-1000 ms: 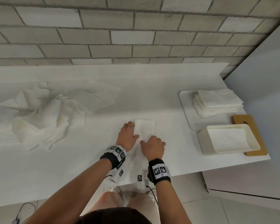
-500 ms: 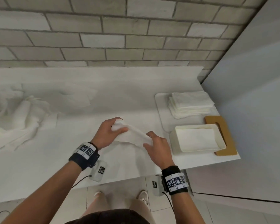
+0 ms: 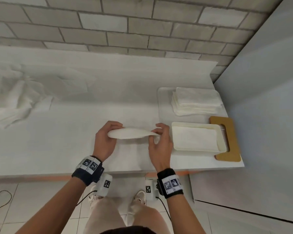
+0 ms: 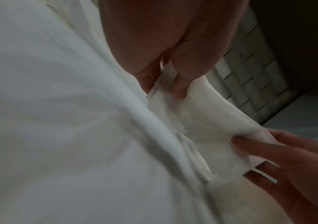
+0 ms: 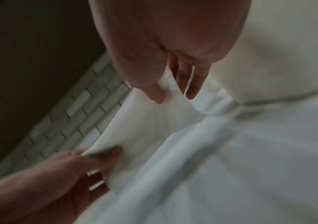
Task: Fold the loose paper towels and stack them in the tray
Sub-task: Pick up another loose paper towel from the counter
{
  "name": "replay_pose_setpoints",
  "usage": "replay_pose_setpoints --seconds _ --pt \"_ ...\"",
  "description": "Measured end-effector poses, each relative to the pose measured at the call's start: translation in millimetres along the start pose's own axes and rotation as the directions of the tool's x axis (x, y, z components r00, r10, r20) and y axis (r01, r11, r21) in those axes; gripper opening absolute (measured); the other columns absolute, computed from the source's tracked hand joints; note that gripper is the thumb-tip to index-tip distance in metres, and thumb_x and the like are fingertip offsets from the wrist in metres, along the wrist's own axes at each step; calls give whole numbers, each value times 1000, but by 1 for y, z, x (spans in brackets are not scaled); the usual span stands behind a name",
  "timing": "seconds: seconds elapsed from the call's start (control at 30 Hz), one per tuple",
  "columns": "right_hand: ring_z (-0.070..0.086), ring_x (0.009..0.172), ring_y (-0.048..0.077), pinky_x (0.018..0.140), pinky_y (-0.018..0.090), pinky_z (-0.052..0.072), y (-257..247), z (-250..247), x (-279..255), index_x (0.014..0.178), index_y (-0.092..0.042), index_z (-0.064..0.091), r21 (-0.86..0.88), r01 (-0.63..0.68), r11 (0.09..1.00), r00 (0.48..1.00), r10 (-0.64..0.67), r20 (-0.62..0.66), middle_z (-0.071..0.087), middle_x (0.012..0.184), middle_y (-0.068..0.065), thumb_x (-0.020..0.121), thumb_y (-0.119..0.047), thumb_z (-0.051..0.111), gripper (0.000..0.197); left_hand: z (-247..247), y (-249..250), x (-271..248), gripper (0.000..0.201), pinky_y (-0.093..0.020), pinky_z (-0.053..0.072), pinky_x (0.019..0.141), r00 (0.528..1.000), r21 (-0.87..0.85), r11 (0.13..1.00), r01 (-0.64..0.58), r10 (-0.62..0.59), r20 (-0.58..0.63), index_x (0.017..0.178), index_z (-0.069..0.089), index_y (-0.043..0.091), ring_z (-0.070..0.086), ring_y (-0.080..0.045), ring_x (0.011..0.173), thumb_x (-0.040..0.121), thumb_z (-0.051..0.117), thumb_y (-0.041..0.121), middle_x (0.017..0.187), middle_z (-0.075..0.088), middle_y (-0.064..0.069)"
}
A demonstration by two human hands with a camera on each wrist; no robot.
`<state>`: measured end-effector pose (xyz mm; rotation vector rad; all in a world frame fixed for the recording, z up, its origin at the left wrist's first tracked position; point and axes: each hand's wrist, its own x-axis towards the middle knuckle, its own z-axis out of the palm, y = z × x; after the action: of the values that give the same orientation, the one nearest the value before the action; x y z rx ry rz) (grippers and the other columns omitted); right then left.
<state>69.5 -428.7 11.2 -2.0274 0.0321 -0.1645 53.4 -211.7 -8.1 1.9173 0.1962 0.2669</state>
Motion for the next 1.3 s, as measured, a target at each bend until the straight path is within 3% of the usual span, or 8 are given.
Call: replay_pose_setpoints --seconds 0.13,0.37,0.5,0.63,0.83,0.97,1.13,1.3 --pt "71 94 13 79 21 55 -25 -75 7 130 -27 54 105 110 988 979 -89 -185 71 106 -7 101 -13 74 38 23 70 10 16 -37 60 86 997 -109 994 9 0 83 109 71 18 75 -16 98 96 76 9 104 78 5" --pt "71 113 12 96 33 59 17 -193 51 130 -28 54 95 -27 995 950 56 -306 72 120 -8 96 -11 79 45 137 129 30 25 -35 59 81 959 72 995 -62 40 282 106 74 16 71 -17 88 98 73 40 93 77 1" --pt "65 105 19 90 40 55 57 -210 64 143 -23 49 -201 -214 956 968 181 -171 67 117 -2 98 -10 76 54 186 111 26 26 -46 53 80 923 336 939 -71 -66 380 90 58 16 59 -31 84 98 71 37 76 60 -2" --pt "59 92 23 79 30 42 73 -213 69 148 -17 44 -374 -192 907 981 178 -73 64 106 5 99 -4 72 58 197 105 20 40 -44 50 86 923 434 886 -166 -15 384 131 47 20 58 -31 93 99 69 31 91 57 -3" --pt "68 96 35 79 46 59 84 -206 78 141 -20 44 -588 -63 806 996 92 20 64 114 12 95 -4 74 57 197 114 24 54 -44 56 77 906 614 698 -368 123 404 129 45 14 59 -31 97 89 79 25 110 59 -10" --pt "66 95 30 80 45 59 62 -192 80 126 -23 59 -593 128 795 991 -83 103 62 120 9 95 -14 76 36 217 132 29 24 -42 53 74 737 432 649 -626 311 601 110 59 11 54 -26 97 92 74 20 112 53 -6" --pt "53 125 28 105 38 50 72 -181 98 127 -30 59 -710 -40 703 854 393 340 44 134 4 83 -35 91 55 225 131 48 30 -40 52 80 484 445 504 -740 -59 873 105 63 12 59 -27 101 85 84 18 114 56 -6" --pt "45 137 34 116 40 45 85 -180 109 138 -15 49 -819 -52 571 840 469 273 39 145 15 80 -35 96 78 231 123 58 23 -41 50 81 519 516 389 -763 -106 848 123 64 5 60 -36 114 102 55 6 129 56 -17"
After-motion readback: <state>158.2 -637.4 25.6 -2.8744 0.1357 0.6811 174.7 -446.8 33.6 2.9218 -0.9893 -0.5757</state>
